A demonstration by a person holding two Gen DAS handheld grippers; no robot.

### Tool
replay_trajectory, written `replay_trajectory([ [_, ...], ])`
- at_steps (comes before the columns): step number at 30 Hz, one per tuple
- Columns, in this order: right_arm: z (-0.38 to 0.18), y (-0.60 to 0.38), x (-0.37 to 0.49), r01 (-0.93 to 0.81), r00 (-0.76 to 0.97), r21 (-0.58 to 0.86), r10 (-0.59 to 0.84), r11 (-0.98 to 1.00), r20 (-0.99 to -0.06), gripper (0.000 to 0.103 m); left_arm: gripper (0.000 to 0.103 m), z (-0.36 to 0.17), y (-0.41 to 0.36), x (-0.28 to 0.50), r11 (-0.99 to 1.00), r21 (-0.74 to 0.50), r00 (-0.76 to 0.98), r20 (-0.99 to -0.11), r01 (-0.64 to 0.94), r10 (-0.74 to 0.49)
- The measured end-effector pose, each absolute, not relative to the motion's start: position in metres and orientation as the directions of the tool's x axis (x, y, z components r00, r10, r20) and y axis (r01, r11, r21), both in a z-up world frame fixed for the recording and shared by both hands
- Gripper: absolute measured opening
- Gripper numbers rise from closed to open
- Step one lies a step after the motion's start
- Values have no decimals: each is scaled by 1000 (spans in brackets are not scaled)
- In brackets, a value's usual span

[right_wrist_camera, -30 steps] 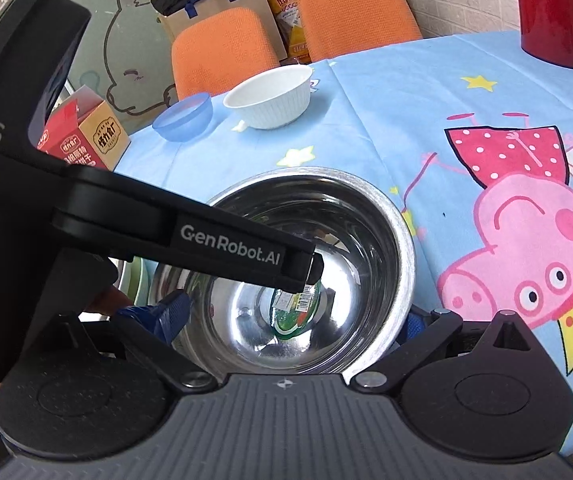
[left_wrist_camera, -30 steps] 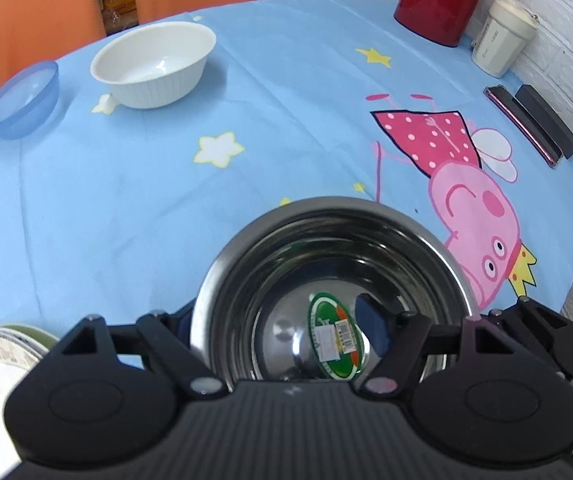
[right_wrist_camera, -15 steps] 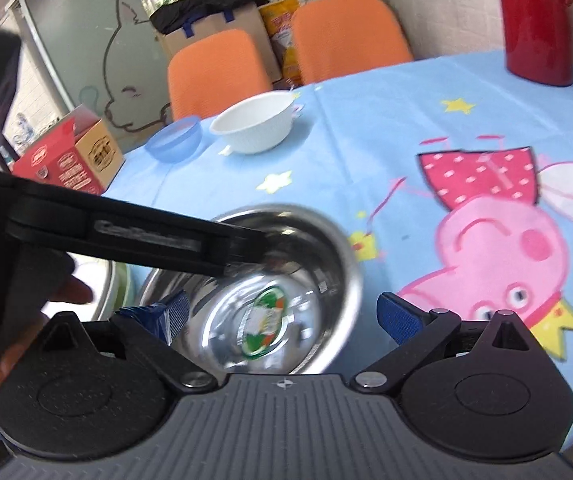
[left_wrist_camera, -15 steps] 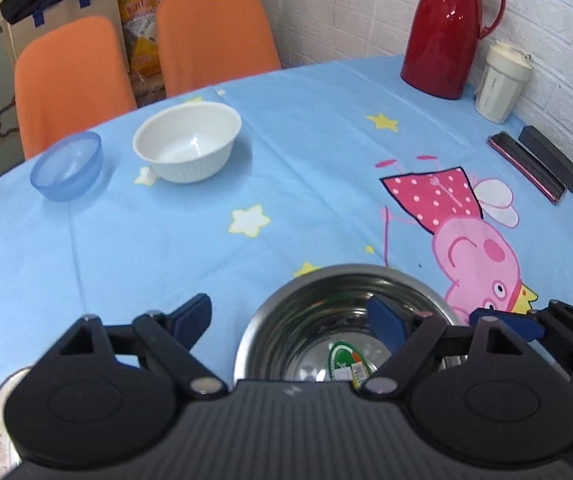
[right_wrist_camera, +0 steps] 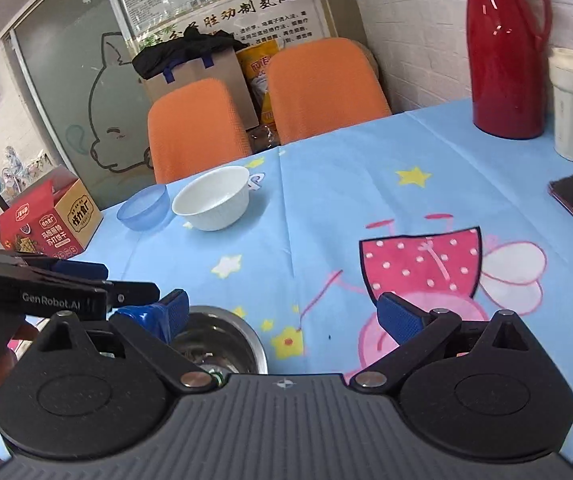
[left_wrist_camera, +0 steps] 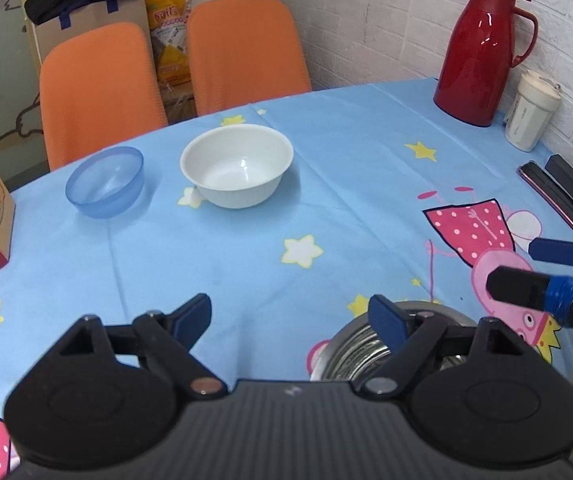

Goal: Organize plates and bowls
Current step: 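Carry the steel bowl with the left gripper and set it on the plate stack, then move the left gripper to the white ceramic bowl and close on its rim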

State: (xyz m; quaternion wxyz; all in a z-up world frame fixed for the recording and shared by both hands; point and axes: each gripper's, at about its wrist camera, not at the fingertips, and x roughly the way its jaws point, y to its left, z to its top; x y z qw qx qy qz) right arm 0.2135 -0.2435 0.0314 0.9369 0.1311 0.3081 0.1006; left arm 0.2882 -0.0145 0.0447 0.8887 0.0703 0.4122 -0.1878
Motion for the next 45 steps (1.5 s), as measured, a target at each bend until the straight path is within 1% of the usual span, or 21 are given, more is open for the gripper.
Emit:
replay_trajectory([
  [4, 33, -241, 243, -149, 780, 302, 300, 942, -550, 88, 84, 38, -5, 308, 926, -43, 568, -779, 374, -266],
  [7, 34, -235, 267, -198, 764, 268, 320, 943, -561, 88, 84, 43, 4, 329, 929, -67, 568, -775, 365, -279],
  [10, 37, -227, 296, -237, 750, 215, 319, 948, -580, 88, 84, 58, 16, 359, 936, -86, 602, -745, 342, -288],
  [12, 37, -223, 317, -266, 735, 204, 335, 942, -590, 88, 84, 69, 23, 385, 941, -101, 618, -730, 324, -291],
  [14, 35, -219, 337, -282, 715, 202, 345, 938, -608, 88, 85, 77, 25, 408, 933, -135, 618, -716, 334, -325],
  [15, 34, -216, 346, -291, 705, 197, 349, 936, -617, 88, 97, 79, 25, 420, 935, -148, 619, -714, 323, -327],
  [17, 30, -209, 361, -305, 689, 179, 346, 935, -636, 88, 96, 79, 24, 441, 932, -169, 624, -702, 320, -342],
  [21, 22, -195, 378, -353, 657, 168, 372, 920, -656, 88, 96, 67, 11, 474, 928, -177, 598, -721, 329, -350],
  [26, 6, -176, 396, -394, 618, 146, 378, 908, -690, 88, 96, 40, -5, 501, 922, -181, 551, -756, 343, -353],
  [29, -3, -168, 408, -409, 603, 128, 373, 904, -705, 88, 96, 21, -12, 513, 928, -159, 528, -784, 337, -326],
  [33, -11, -160, 417, -423, 592, 111, 367, 899, -718, 88, 96, 5, -13, 522, 932, -152, 510, -802, 331, -312],
  [36, -16, -154, 422, -438, 589, 109, 376, 892, -715, 88, 96, -1, -11, 526, 931, -169, 496, -808, 323, -318],
  [42, -24, -140, 423, -495, 621, 36, 382, 868, -684, 87, 96, -8, -13, 527, 930, -166, 501, -804, 326, -320],
  [45, -28, -136, 420, -511, 646, -1, 383, 860, -660, 86, 92, -10, -14, 525, 926, -170, 496, -804, 336, -328],
])
